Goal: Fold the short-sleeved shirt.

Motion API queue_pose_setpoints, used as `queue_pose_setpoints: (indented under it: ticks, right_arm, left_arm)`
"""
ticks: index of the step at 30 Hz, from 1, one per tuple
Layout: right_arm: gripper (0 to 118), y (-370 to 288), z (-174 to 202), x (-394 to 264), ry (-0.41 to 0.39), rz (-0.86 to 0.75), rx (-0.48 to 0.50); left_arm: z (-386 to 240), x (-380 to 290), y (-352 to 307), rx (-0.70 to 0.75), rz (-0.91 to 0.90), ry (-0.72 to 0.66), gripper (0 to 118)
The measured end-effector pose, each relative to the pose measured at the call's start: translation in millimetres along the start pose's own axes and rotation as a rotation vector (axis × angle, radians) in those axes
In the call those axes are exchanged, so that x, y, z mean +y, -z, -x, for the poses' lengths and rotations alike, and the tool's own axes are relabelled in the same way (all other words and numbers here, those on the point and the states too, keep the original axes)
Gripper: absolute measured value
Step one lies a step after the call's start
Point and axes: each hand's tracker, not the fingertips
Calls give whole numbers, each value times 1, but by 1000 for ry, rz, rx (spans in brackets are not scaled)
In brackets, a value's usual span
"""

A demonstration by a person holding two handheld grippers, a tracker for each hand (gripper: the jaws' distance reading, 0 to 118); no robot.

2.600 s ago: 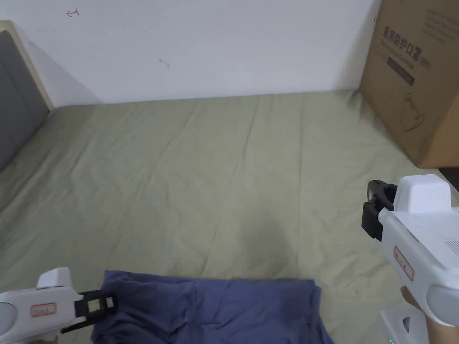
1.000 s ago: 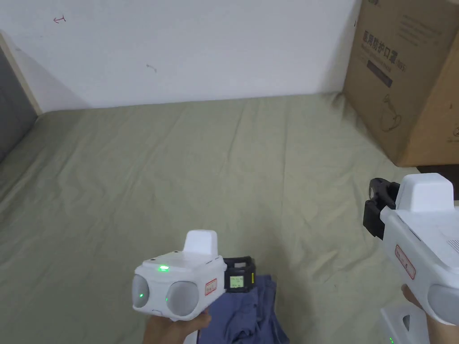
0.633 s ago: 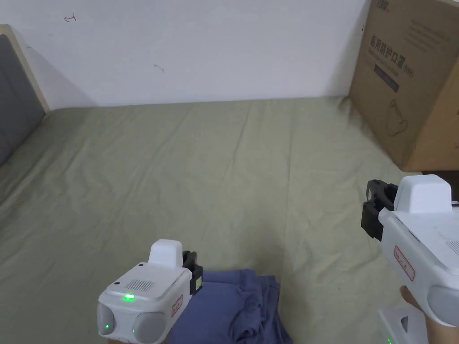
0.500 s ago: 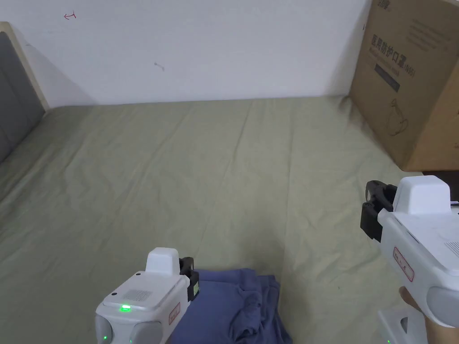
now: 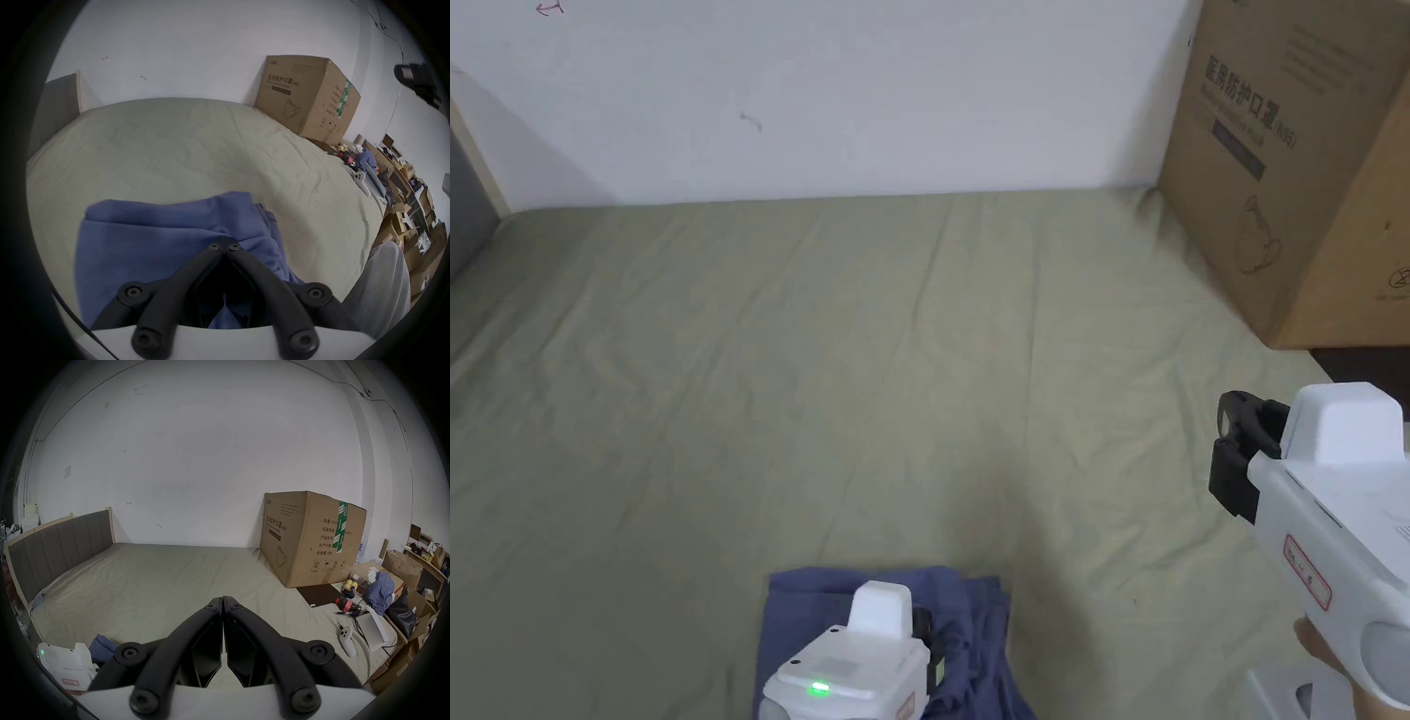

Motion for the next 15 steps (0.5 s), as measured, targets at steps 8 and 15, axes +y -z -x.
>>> queue_pose_setpoints:
  ticks: [8,15]
  right_arm:
    - [0,7,-21,-5,9,20,-39]
    - [0,7,-23,-7,21,25,-54]
  left_arm:
    - [-27,-15,24,-12,49,18,0]
    - [-40,-17,34,13,91,73,0]
